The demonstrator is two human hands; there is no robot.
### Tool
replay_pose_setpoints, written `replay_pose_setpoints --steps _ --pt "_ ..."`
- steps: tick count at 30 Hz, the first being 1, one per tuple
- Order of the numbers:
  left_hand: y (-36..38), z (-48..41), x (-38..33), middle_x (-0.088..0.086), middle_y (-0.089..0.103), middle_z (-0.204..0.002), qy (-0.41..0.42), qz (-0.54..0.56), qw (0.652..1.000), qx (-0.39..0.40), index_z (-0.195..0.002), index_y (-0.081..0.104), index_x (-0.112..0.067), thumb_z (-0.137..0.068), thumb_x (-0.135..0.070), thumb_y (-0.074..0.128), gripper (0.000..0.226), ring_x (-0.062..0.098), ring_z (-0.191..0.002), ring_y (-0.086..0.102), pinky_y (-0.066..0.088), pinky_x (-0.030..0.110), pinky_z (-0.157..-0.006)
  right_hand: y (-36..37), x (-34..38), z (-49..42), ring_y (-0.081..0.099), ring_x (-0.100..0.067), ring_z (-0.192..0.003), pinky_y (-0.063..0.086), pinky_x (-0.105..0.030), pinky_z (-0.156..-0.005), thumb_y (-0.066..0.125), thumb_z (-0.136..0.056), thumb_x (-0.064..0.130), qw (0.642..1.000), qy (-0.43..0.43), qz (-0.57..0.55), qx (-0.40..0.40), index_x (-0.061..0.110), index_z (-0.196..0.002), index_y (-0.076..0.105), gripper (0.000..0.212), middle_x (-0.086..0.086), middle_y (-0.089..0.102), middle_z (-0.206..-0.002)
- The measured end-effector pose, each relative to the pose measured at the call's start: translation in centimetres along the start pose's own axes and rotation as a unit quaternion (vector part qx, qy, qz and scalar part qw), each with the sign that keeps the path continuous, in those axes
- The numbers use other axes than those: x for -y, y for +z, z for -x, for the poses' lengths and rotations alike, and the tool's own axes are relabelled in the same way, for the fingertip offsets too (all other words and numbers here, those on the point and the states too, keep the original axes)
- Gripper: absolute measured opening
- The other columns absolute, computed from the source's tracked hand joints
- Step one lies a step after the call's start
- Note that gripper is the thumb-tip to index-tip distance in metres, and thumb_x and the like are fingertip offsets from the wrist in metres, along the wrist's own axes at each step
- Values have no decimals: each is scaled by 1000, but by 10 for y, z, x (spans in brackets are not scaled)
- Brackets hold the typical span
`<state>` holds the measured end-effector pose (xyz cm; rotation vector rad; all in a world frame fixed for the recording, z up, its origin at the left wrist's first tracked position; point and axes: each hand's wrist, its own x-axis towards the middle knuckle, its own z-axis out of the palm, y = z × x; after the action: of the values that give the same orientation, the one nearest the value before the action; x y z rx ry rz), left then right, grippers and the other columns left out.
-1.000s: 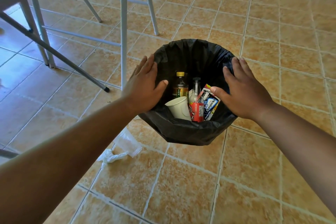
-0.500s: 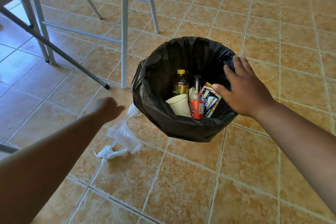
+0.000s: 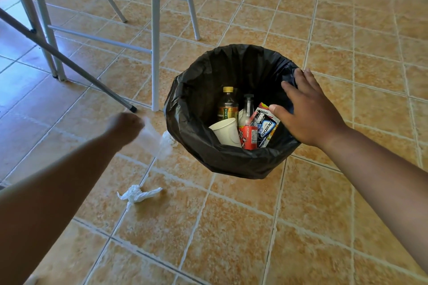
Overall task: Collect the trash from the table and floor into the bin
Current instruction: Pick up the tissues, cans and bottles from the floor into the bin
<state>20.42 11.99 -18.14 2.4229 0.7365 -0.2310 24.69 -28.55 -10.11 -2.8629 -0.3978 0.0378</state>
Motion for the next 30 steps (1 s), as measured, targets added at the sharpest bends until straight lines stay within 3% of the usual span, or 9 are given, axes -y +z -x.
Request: replay_pose_setpoints --steps 3,7,12,16,19,21,23,25,30 --pt "-30 -2 -31 30 66 -91 71 76 969 -223 -102 66 7 -97 -17 46 32 43 -90 60 42 34 -65 1 0 0 -12 -19 -152 8 -41 -121 44 -96 58 1000 0 1 0 17 -155 26 74 -7 -1 -166" --pt "-74 -1 -72 4 68 -89 187 203 886 -372 -95 67 -20 -90 -34 48 24 23 -88 65 48 30 -81 2 0 0 -11 -21 -152 9 -41 -121 43 -96 58 1000 -4 7 -5 16 -155 25 74 -8 0 -166" --pt "-74 36 -130 -11 66 -79 305 329 861 -238 -86 61 -34 -84 -29 62 5 22 -79 69 58 41 -65 3 -1 0 -11 -20 -152 8 -40 -121 41 -97 58 1000 -3 -1 -5 16 -156 22 75 -7 1 -166" --pt "-35 65 -151 -11 67 -83 361 182 906 -129 -93 68 -27 -85 -29 66 9 8 -80 65 54 27 -79 3 -1 0 -13 -18 -152 4 -38 -122 33 -99 59 1000 0 -18 -4 15 -158 14 76 -5 0 -167" --pt "-11 76 -154 -16 61 -78 403 30 913 -56 -102 69 -26 -89 -30 66 14 -7 -70 53 40 13 -65 3 -1 0 -13 -16 -152 3 -36 -121 28 -98 61 1000 1 -31 -5 15 -158 14 76 -4 0 -167" --pt "-1 82 -155 -15 62 -79 420 -7 907 17 -106 68 -25 -92 -27 64 15 -1 -70 57 39 18 -62 4 -2 0 -13 -17 -152 3 -37 -122 27 -98 61 1000 -1 -28 -5 15 -158 15 77 -5 0 -166" --pt "5 84 -156 -5 70 -100 443 -46 893 58 -121 66 -19 -94 -25 61 28 10 -90 64 43 17 -75 4 -3 0 -12 -18 -152 4 -37 -122 28 -98 62 1000 -4 -24 -8 14 -157 15 77 -6 1 -166" --pt "6 83 -155 0 66 -123 450 -65 889 47 -134 58 -18 -95 -24 60 40 11 -108 60 36 13 -88 5 -3 0 -12 -18 -152 4 -38 -122 28 -98 62 1000 -6 -21 -10 14 -157 16 77 -6 1 -166" --pt "-3 70 -142 8 59 -133 453 -38 887 -81 -133 59 -14 -93 -30 58 43 23 -123 53 37 30 -103 4 -4 0 -13 -18 -152 3 -39 -122 28 -97 63 1000 -7 -21 -4 16 -158 14 78 -6 -1 -166"
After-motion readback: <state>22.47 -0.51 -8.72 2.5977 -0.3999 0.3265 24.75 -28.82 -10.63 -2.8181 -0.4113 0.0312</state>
